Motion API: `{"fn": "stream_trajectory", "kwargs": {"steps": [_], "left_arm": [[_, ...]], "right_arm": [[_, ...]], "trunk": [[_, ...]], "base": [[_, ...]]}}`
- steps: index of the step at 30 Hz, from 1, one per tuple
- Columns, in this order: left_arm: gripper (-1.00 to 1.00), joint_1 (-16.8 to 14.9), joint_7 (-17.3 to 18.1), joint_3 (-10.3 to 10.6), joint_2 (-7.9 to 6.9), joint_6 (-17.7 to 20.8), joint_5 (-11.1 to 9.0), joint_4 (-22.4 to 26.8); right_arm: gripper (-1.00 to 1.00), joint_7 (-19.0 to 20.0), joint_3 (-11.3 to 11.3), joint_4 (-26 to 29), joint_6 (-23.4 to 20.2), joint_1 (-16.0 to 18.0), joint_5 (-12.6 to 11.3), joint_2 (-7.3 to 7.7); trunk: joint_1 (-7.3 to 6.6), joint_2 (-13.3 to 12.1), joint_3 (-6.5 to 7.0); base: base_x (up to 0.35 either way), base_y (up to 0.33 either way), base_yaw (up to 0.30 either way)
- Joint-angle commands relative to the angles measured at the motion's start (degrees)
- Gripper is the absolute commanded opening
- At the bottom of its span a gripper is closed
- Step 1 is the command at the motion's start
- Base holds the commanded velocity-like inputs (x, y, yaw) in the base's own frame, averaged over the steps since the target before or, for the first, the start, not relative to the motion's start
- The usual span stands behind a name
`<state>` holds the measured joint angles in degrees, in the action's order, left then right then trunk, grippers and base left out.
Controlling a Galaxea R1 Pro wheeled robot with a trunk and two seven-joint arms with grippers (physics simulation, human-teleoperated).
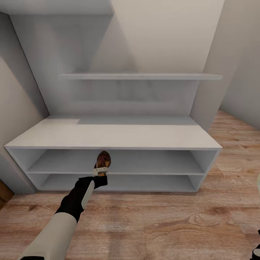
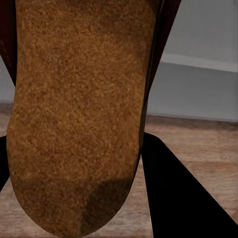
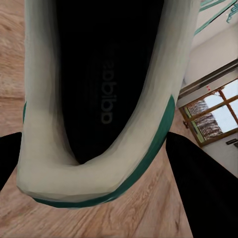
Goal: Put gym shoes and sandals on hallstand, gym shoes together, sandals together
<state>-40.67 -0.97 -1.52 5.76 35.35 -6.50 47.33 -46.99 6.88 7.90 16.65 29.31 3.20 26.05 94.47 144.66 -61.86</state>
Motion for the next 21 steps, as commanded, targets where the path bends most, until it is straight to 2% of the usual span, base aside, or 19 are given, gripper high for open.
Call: {"fn": "stream_trajectory", "kwargs": {"steps": [1, 15, 20, 21], "left_arm": [[-1.0, -0.02, 0.03, -0.16, 0.04, 0.33, -0.33, 0.06], [-1.0, -0.02, 0.05, -0.18, -0.01, 0.33, -0.27, -0.1], [-1.0, -0.02, 0.08, -0.19, -0.1, 0.36, -0.27, 0.13], [-1.0, -0.02, 0.08, -0.17, -0.07, 0.42, -0.27, 0.22]], "right_arm": [[-1.0, -0.29, 0.29, -0.08, 0.06, 0.05, -0.01, -0.06], [-1.0, -0.29, 0.42, -0.1, -0.03, 0.05, -0.21, -1.4], [-1.0, -0.24, 0.46, -0.15, -0.04, 0.05, -0.21, -2.07], [-1.0, -0.24, 0.48, -0.16, -0.08, 0.05, -0.21, -2.57]], "trunk": [[-0.01, 0.02, -0.05], [-0.01, 0.02, -0.05], [-0.01, 0.02, -0.05], [-0.01, 0.02, -0.05]], "base": [[0.026, 0.0, 0.0], [0.005, 0.0, 0.0], [0.0, 0.0, 0.0], [0.0, 0.0, 0.0]]}}
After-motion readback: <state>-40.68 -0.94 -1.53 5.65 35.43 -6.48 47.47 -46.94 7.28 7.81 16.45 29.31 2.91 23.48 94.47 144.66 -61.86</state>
